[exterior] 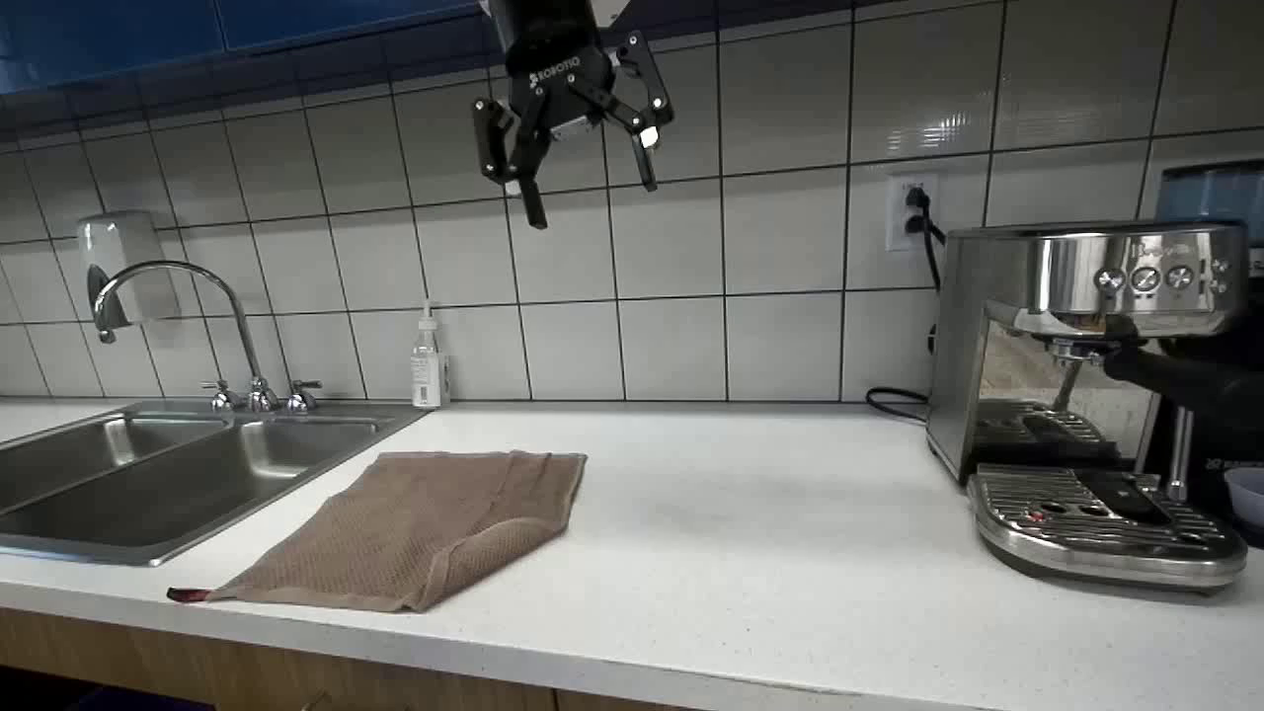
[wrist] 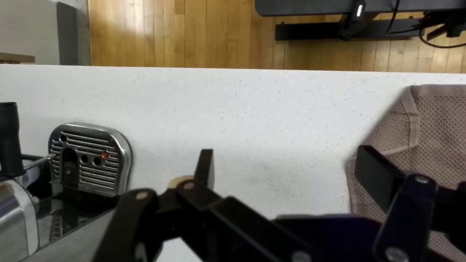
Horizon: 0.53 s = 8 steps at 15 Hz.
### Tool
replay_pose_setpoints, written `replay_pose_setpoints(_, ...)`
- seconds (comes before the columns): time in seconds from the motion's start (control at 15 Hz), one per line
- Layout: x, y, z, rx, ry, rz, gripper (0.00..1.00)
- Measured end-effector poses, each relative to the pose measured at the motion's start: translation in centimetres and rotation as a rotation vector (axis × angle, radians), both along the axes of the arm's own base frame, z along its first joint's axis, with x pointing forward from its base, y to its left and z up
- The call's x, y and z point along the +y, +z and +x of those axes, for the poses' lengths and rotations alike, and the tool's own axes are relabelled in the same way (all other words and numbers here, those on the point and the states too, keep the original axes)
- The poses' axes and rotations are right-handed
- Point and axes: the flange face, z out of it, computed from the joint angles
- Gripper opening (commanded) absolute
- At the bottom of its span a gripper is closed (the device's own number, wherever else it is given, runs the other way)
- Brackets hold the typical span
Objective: Fold the brown towel twice
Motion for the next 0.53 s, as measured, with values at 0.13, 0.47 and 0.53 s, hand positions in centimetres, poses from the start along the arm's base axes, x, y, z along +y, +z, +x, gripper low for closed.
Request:
replay_pose_setpoints(0.13,0.00,-0.01,0.00,0.000,0.000,0.000,1.00)
replay_pose_setpoints(0.47,0.32,-0.33,0.08,0.002,0.005,0.007,1.00)
replay_pose_setpoints(0.53,0.55,-0.54,0.17,0.002,0.011,0.008,1.00)
